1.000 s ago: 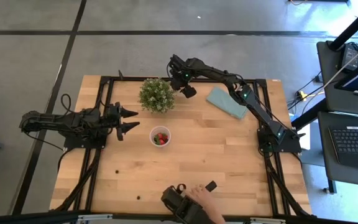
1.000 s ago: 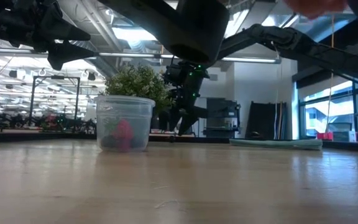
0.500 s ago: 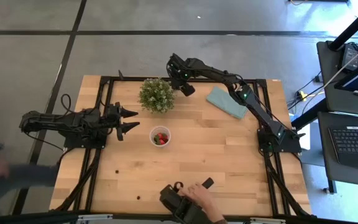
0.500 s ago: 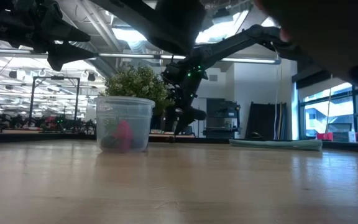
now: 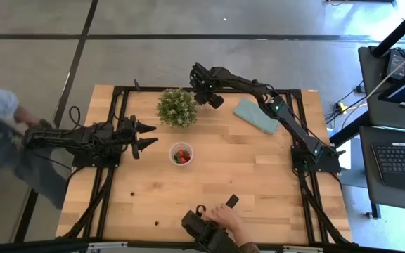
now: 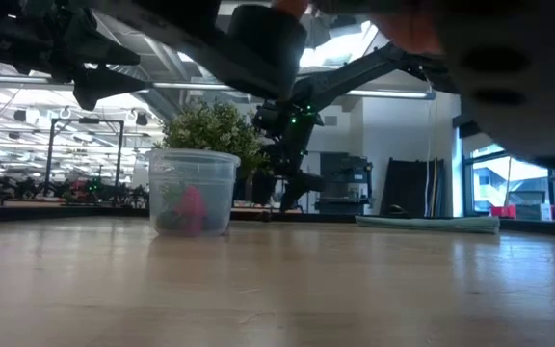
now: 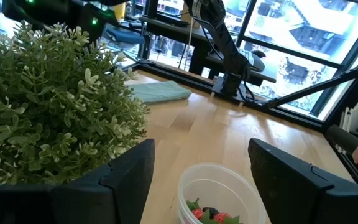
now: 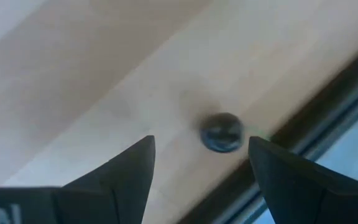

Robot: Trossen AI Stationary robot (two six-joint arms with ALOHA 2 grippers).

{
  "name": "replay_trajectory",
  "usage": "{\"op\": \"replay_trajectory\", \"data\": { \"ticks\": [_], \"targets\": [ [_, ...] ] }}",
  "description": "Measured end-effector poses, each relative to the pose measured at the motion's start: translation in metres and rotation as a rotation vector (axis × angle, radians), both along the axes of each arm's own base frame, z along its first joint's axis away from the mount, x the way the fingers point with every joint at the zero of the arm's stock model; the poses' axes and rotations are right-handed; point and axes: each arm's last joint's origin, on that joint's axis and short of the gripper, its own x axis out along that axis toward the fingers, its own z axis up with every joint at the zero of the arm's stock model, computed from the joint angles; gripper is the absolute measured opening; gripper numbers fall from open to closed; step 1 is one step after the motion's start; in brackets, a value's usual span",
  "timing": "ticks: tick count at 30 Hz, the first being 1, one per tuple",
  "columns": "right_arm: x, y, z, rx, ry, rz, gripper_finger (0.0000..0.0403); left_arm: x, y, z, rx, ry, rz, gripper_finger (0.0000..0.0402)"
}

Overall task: Pick and placing Produce into tupperware
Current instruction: Put the black cherry into the transparent container

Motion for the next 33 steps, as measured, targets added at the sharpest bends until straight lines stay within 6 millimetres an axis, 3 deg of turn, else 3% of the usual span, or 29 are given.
{"op": "replay_trajectory", "data": {
  "ticks": [22,33],
  "targets": [
    [0.003,-0.003,-0.003,-0.022,-0.022,0.047,0.0259,0.000,0.000,0.000,0.000,0.000,0.000,0.0250],
    [0.003,-0.004,-0.025,-0.024,0.046,0.062,0.0239,0.000,0.000,0.000,0.000,-0.001,0.001,0.0250]
  ]
}}
